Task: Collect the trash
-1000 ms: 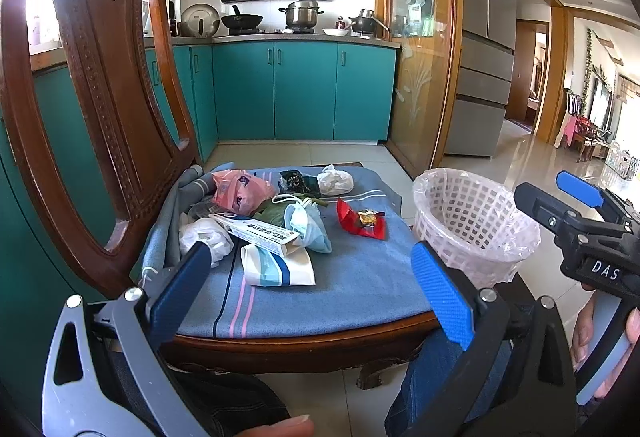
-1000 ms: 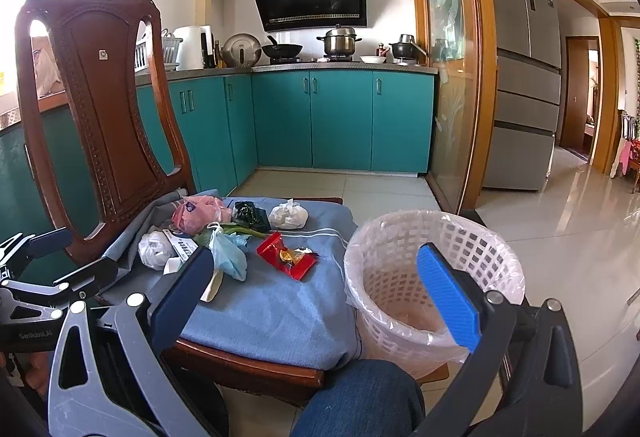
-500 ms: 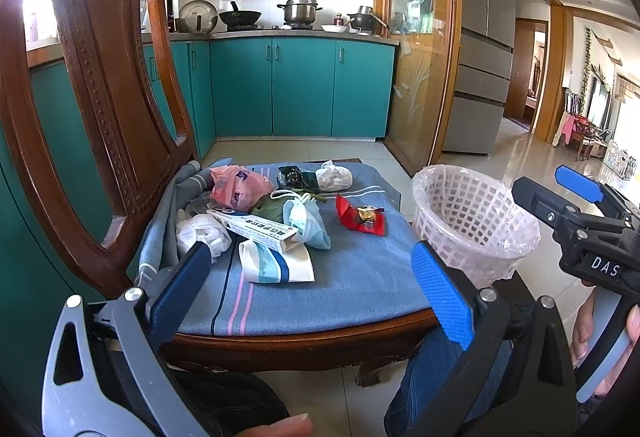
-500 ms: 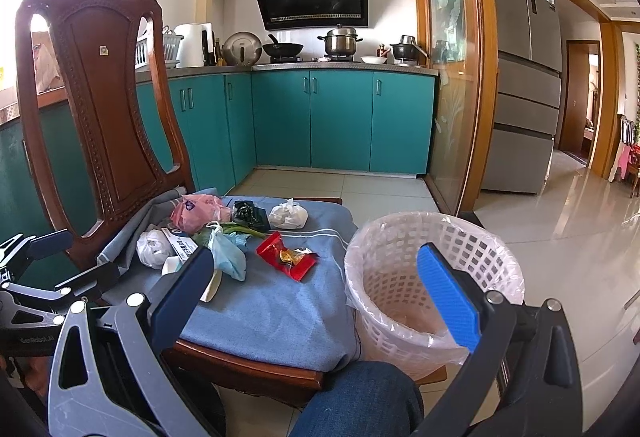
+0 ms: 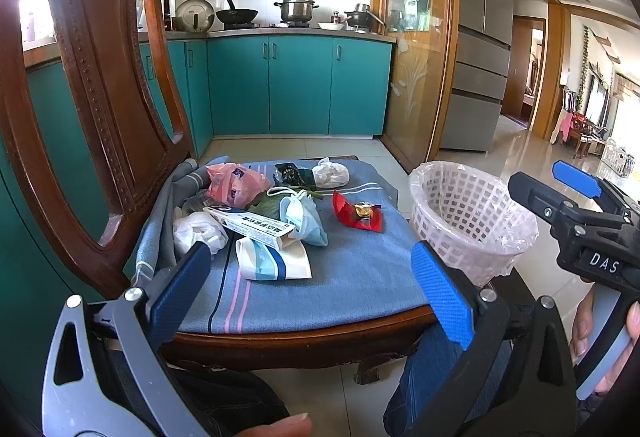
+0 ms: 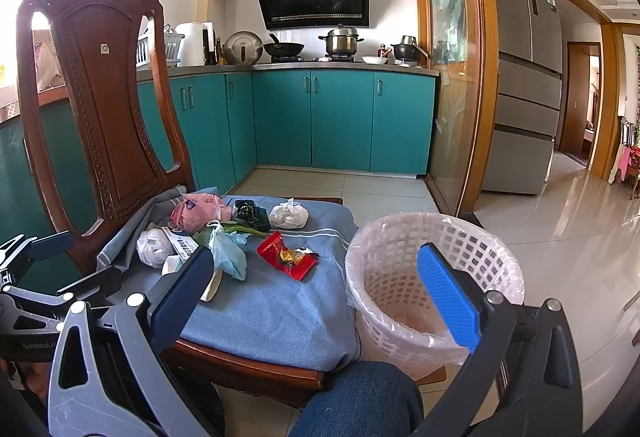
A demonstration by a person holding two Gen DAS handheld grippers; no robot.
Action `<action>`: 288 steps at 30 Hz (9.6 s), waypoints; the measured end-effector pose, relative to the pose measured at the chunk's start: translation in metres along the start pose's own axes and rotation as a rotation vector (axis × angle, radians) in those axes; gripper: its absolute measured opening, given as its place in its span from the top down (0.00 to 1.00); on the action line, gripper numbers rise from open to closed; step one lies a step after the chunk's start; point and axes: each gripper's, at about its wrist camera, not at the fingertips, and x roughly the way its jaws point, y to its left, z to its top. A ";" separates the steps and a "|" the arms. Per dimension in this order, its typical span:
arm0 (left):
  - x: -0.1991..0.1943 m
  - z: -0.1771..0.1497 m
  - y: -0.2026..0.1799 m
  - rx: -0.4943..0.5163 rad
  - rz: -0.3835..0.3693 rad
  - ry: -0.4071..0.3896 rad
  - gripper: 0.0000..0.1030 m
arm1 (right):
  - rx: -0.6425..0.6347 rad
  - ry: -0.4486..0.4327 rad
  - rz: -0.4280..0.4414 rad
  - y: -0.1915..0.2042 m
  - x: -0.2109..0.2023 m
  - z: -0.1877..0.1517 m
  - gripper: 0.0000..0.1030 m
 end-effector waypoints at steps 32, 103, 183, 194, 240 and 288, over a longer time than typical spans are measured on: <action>0.000 -0.003 -0.002 0.003 -0.005 0.012 0.03 | -0.008 -0.005 0.007 0.002 0.000 0.001 0.03; 0.003 -0.005 0.001 -0.010 -0.004 0.053 0.03 | -0.013 -0.001 0.008 0.002 -0.002 -0.003 0.03; 0.333 0.114 0.050 0.003 -0.013 0.362 0.08 | -0.039 0.527 0.168 0.005 0.318 0.035 0.73; 0.352 0.095 0.038 0.071 -0.024 0.424 0.41 | -0.023 0.515 0.131 -0.021 0.312 0.030 0.73; 0.262 0.121 0.077 -0.039 0.068 0.154 0.73 | -0.087 0.519 0.279 0.022 0.289 0.012 0.72; 0.367 0.100 0.012 0.064 -0.125 0.464 0.06 | 0.211 0.494 0.153 -0.075 0.301 0.026 0.63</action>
